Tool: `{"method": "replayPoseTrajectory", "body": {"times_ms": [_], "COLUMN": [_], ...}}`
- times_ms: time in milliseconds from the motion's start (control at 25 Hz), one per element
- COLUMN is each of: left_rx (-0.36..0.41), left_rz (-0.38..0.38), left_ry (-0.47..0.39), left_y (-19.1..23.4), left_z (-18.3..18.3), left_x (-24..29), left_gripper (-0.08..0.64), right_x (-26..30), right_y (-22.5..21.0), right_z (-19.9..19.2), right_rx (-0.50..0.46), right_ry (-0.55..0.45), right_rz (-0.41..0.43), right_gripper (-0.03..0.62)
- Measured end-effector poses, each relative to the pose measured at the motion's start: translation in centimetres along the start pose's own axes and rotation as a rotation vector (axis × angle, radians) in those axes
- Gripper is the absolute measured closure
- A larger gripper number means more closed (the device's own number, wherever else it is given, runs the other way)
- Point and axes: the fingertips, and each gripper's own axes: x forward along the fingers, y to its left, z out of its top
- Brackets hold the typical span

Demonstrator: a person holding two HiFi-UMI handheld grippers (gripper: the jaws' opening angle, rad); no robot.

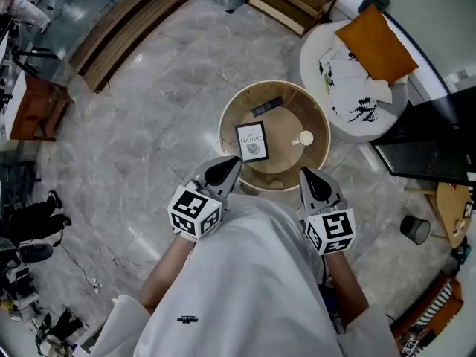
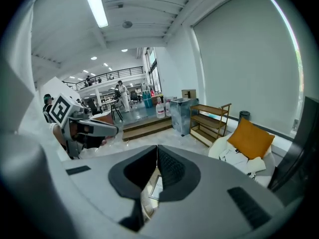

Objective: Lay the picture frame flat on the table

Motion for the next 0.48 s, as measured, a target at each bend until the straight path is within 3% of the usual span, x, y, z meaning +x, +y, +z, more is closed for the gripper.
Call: {"method": "replayPoseTrajectory", "body": {"times_ms": [160, 360, 480], "left_rx": [-0.003, -0.004, -0.017], "left_rz": [-0.01, -0.002, -0.007], "left_ry": [0.009, -0.001, 0.014], "left_y": [-0.6, -1.4, -1.7], "left_z": [0.1, 0.3, -0.4], "left_x": [0.7, 0.4, 0.3], "left_gripper": [0.549, 0.549, 0.549], "right_x": [-0.1, 0.5, 0.6], "right_y": [0.9, 1.8, 1.8], "right_z": [0.7, 1.6, 1.3], "right_rx": [-0.024, -0.155, -0.125], "right_ry": [0.016, 0.002, 0.0], "right_rz": [0.056, 0.098, 0.094], "right_gripper": [0.588, 0.589, 0.589]}}
